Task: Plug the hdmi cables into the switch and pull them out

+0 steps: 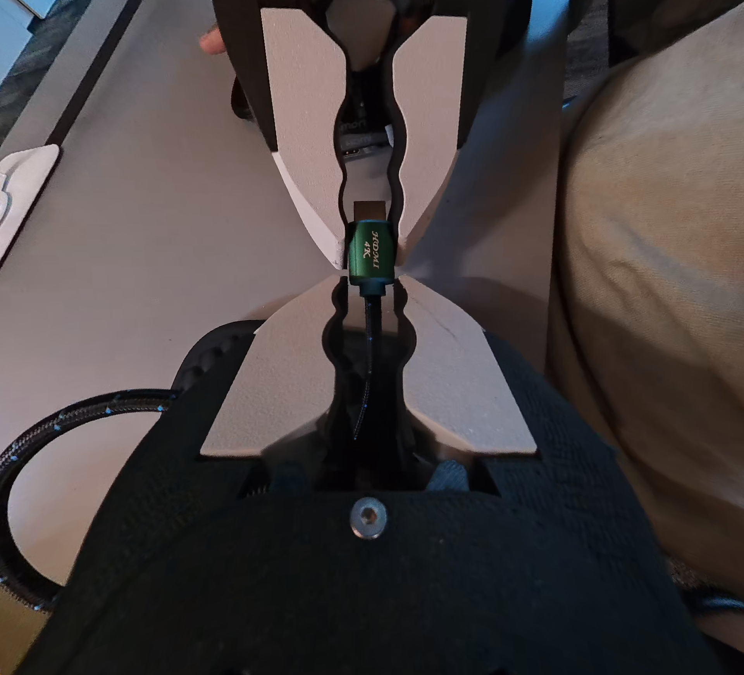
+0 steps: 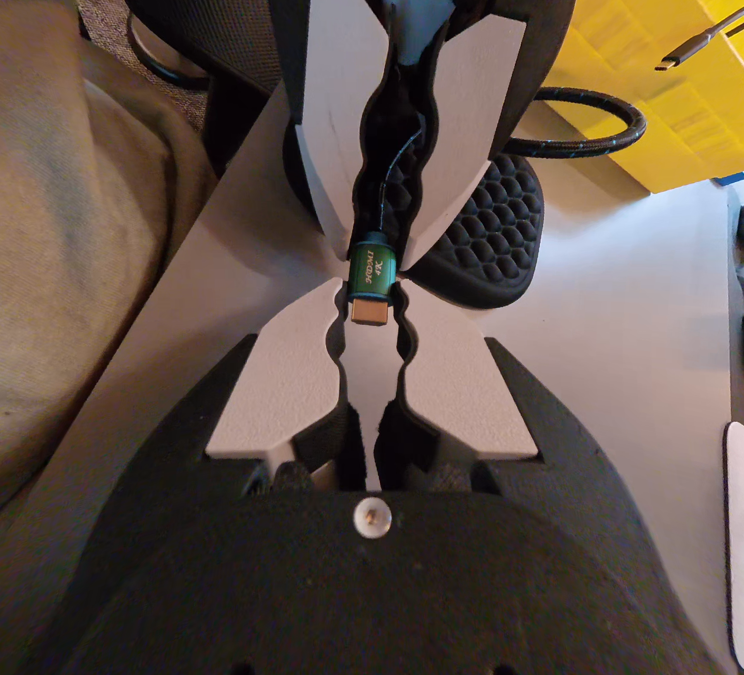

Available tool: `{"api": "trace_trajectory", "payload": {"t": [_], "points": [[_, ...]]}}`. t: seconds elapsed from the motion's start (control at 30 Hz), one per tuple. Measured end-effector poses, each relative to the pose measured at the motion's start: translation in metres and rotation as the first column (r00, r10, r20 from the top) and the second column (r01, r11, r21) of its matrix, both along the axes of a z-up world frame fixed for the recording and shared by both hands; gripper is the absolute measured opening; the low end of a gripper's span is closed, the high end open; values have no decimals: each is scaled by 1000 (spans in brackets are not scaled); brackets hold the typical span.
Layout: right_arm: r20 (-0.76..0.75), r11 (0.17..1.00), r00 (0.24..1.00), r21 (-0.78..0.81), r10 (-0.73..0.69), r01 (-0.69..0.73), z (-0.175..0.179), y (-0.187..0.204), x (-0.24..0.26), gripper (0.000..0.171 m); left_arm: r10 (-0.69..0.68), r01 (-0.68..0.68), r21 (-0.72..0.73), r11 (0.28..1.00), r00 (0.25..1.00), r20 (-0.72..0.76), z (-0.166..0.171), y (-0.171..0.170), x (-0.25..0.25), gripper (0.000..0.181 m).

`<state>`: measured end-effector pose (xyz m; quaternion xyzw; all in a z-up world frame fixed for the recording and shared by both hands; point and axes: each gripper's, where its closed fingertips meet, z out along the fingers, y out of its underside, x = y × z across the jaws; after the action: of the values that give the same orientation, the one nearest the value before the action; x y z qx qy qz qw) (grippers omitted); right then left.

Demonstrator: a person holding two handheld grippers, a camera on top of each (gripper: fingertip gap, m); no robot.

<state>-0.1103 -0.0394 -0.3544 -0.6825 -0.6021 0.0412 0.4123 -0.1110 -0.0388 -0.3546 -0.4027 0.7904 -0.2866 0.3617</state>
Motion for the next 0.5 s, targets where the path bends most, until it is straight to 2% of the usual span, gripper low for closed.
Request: {"api": "trace_trajectory", "payload": {"t": [0.4, 0.5], "points": [[35, 999, 999, -2, -34, 34, 0, -3, 4, 22, 20, -19, 32, 999, 999, -32, -3, -3, 5, 21], [4, 985, 988, 76, -153, 153, 27, -8, 38, 48, 37, -33, 63, 997, 997, -61, -9, 0, 6, 21]]}}
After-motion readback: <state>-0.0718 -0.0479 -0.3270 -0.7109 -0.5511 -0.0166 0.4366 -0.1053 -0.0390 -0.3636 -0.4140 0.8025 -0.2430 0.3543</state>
